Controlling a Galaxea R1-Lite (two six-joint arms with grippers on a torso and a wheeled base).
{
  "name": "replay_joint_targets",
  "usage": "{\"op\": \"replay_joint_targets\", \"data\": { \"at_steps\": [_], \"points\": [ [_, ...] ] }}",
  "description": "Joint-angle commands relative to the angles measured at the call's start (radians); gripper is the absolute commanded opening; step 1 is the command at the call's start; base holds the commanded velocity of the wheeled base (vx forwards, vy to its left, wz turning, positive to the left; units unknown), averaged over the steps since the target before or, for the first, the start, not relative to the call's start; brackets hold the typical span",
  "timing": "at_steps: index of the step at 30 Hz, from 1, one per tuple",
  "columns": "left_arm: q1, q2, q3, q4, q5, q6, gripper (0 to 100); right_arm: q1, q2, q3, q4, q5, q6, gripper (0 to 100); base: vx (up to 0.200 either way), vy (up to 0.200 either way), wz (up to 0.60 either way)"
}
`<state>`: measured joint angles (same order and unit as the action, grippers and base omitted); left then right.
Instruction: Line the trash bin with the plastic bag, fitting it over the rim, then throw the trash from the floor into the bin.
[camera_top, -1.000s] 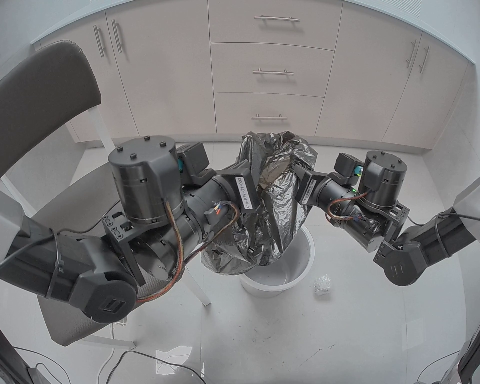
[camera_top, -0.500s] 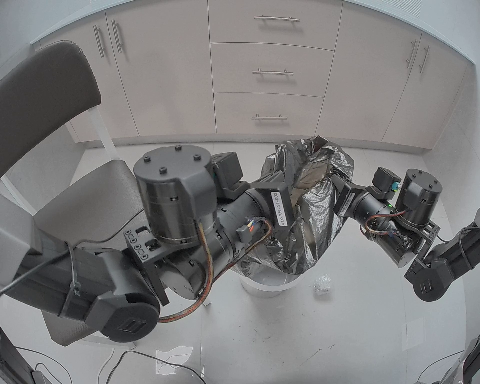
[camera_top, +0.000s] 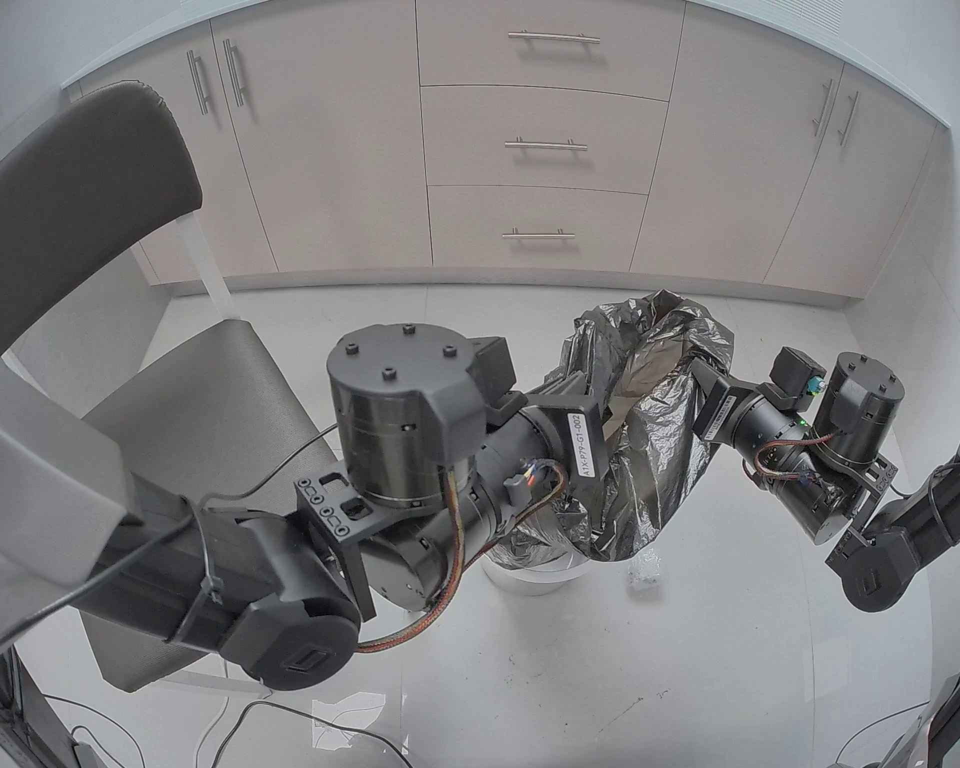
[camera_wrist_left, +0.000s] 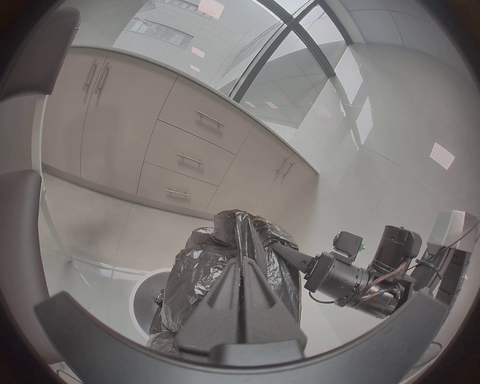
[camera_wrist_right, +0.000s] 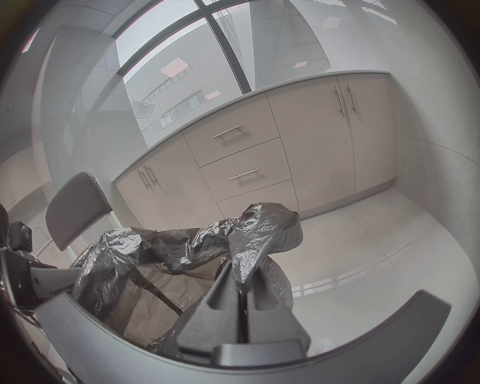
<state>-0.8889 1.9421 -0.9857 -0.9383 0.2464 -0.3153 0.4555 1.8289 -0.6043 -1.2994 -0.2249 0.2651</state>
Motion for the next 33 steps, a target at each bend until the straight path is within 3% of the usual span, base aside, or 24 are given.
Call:
{"op": "replay_joint_targets", "data": {
  "at_steps": [1, 14, 33],
  "points": [
    [0.013, 0.034, -0.002, 0.0, 0.001, -0.001, 0, -0.003, 0.012, 0.003, 0.0, 0.006, 0.0, 0, 0.0, 0.0, 0.0],
    [0.096, 0.11, 0.007, -0.068, 0.001, -0.002, 0, -0.003, 0.197, -0.095, -0.106, 0.006, -0.004, 0, 0.0, 0.0, 0.0],
    [0.163, 0.192, 0.012, -0.074, -0.006, -0.059, 0, 0.008, 0.392, -0.213, -0.11, 0.001, -0.004, 0, 0.0, 0.0, 0.0]
  ]
}}
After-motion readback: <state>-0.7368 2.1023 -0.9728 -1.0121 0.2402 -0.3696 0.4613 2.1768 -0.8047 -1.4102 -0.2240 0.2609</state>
